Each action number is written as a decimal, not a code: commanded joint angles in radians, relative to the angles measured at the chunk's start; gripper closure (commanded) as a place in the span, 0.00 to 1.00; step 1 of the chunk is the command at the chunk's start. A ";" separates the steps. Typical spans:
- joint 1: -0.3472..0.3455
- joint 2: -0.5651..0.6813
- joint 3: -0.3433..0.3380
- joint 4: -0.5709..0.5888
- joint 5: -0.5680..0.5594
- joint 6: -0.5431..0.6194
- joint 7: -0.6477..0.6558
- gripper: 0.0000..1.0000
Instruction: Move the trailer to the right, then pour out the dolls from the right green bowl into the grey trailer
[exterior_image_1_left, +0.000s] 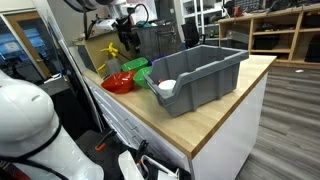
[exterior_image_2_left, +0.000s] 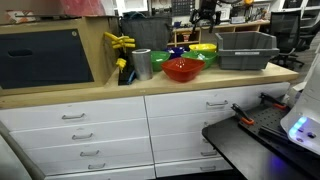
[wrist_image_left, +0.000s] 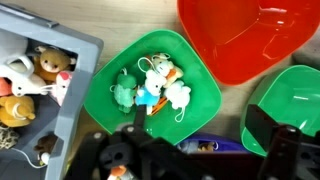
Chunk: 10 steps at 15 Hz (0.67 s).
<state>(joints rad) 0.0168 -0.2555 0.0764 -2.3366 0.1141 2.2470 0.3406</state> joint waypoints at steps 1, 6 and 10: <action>-0.008 0.049 0.020 -0.015 -0.038 0.061 0.076 0.00; -0.011 0.124 0.022 -0.015 -0.124 0.146 0.149 0.50; -0.016 0.155 0.018 -0.014 -0.240 0.196 0.231 0.80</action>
<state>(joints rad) 0.0138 -0.1150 0.0886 -2.3511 -0.0524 2.4054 0.5042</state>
